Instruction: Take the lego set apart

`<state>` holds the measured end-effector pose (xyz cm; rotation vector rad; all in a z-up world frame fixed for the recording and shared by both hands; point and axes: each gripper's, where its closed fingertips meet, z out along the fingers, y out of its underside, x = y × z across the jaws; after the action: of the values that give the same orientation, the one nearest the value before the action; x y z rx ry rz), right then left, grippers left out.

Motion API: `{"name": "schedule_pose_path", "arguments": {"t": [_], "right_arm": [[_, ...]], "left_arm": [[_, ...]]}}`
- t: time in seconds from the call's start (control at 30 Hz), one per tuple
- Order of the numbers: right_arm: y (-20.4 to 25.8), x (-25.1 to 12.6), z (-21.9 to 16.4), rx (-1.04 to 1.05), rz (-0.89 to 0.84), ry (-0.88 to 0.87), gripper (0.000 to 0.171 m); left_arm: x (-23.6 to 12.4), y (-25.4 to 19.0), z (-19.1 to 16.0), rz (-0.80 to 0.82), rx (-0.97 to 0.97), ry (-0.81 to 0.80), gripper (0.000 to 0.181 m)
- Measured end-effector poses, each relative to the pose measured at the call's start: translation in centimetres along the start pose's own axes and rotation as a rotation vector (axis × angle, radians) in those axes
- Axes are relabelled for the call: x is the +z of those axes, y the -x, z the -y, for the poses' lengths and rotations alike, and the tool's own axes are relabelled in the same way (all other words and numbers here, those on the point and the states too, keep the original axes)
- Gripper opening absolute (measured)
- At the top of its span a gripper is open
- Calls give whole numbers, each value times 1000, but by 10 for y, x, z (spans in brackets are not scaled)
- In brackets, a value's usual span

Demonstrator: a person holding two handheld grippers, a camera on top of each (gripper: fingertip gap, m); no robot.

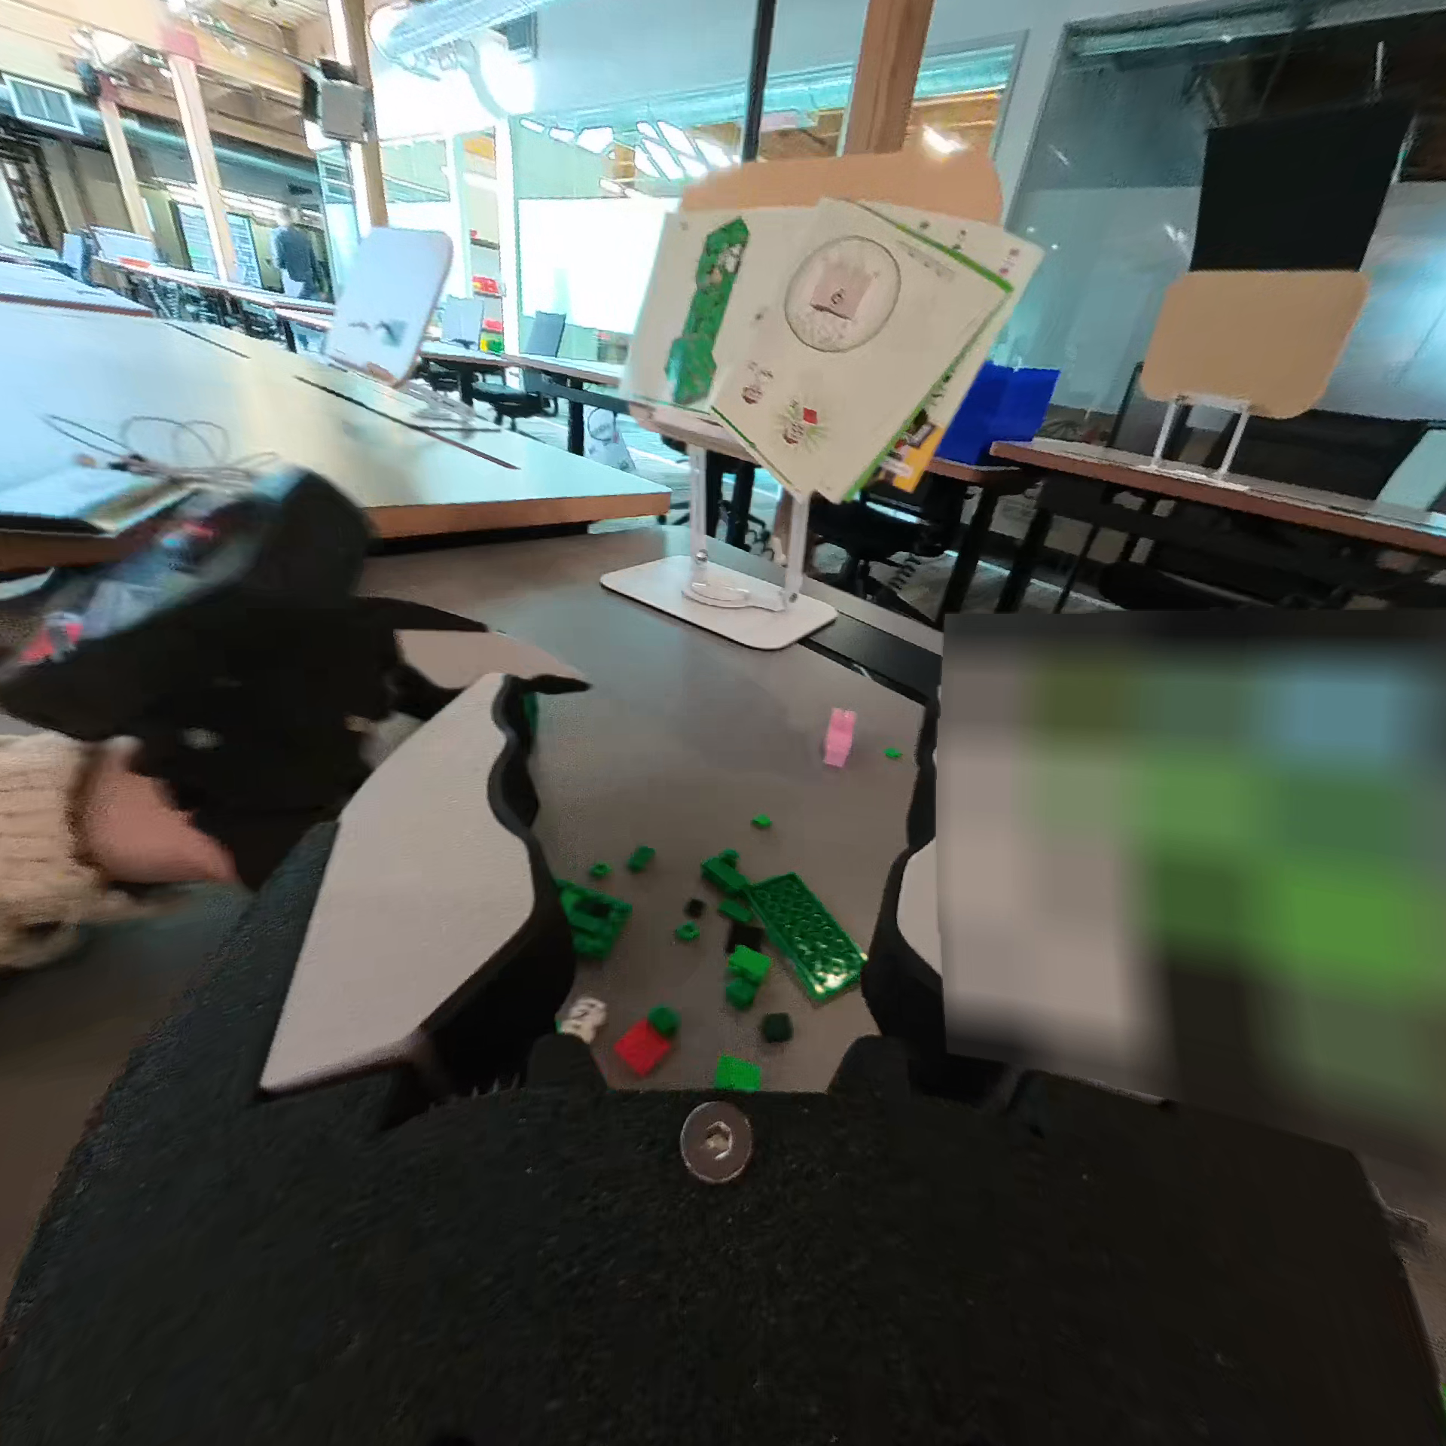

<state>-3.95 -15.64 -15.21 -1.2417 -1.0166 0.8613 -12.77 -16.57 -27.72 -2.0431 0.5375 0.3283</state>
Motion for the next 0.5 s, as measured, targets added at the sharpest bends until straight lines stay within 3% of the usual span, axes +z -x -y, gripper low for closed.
{"name": "schedule_pose_path", "arguments": {"t": [0.07,0.23,0.5], "right_arm": [[19,-11,13,6,14,-13,106],[54,-27,24,-46,-19,40,134],[66,-42,20,-118,-118,129,135]], "left_arm": [[4,-1,2,23,16,28,146],[8,-5,30,93,43,-4,146],[7,0,47,253,138,60,147]]}}
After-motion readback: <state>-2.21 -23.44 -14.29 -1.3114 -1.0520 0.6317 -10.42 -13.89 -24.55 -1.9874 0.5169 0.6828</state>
